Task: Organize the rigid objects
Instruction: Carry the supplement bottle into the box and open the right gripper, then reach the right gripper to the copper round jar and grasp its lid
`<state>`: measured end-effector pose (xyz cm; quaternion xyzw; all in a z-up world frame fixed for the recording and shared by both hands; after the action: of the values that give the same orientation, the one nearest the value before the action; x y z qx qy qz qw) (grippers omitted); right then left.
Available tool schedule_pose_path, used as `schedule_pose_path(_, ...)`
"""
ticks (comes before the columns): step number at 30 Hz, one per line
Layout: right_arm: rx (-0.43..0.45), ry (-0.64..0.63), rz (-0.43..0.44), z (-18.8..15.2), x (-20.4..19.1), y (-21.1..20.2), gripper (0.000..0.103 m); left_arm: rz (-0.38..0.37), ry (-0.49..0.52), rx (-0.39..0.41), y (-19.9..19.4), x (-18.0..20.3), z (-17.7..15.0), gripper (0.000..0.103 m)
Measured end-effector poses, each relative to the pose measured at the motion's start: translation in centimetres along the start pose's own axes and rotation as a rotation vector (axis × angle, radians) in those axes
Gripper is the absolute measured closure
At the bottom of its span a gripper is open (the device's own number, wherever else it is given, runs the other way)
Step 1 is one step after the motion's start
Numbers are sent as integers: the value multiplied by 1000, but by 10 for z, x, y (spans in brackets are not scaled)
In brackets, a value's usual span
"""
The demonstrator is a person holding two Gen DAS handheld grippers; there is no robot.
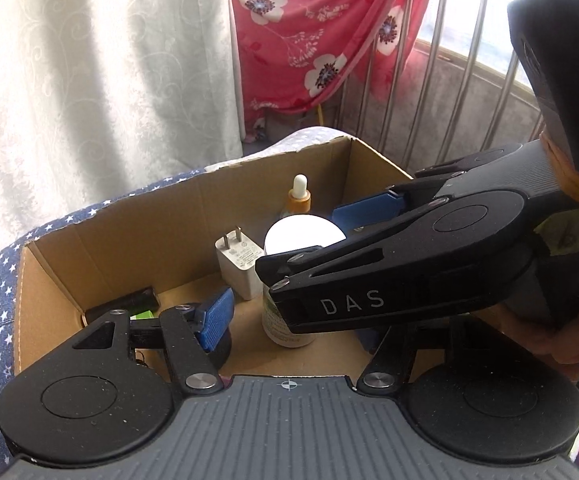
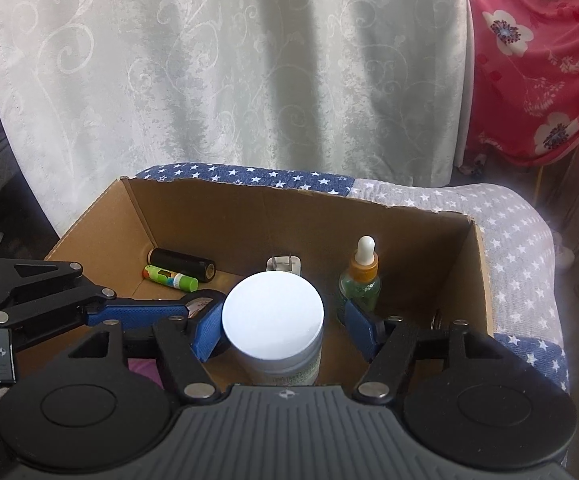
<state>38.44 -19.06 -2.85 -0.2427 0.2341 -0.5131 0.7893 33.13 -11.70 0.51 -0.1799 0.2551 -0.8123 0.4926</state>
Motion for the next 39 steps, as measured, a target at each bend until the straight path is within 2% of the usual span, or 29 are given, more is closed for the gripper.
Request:
schedule_pose_path(2,23,24,9,1,2,-11,29,4,8,17,-8,1,2,34)
schedule_pose_path(8,139,187,43,1,20,-73,28,20,-32,89,-59,-3,-2,28)
schedule_pose_path(11,206,275,67,-10,24,-118,27,29,-13,155,-96,-1,-9,18)
schedule_pose_path(16,328,359,116,-41,15,-190,24,45,2,219,-152,-4,-32,9)
schedule_pose_path(19,389,400,146,-64,2,-224,23,58,-23,231,-171,-10,-48,7)
schedule_pose_path(24,428,438,184,-97,-25,-253,22,95,-80,199,-181,-29,-82,6)
schedule_pose_path(29,393,503,261,-121,-52,-241,21,121,-118,155,-169,-44,-118,6)
schedule_pose_path(33,264,540,294,-134,-72,-191,22,141,-139,117,-145,-47,-141,6)
schedule_pose_path(39,119,514,350,-136,-103,-116,34,205,-114,85,-116,-52,-157,11)
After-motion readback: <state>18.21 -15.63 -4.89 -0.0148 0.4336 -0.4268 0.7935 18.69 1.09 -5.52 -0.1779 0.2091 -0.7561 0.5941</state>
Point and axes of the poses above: each gripper's, at about its wrist camera, not at the fingertips, and y roughly the way its jaws point, x to its right, z to its top, the point moved 6 cm from there along y, roughly the way its jaws point, and after that the axes turned 8 degrees about x, right-handed, at the moved point
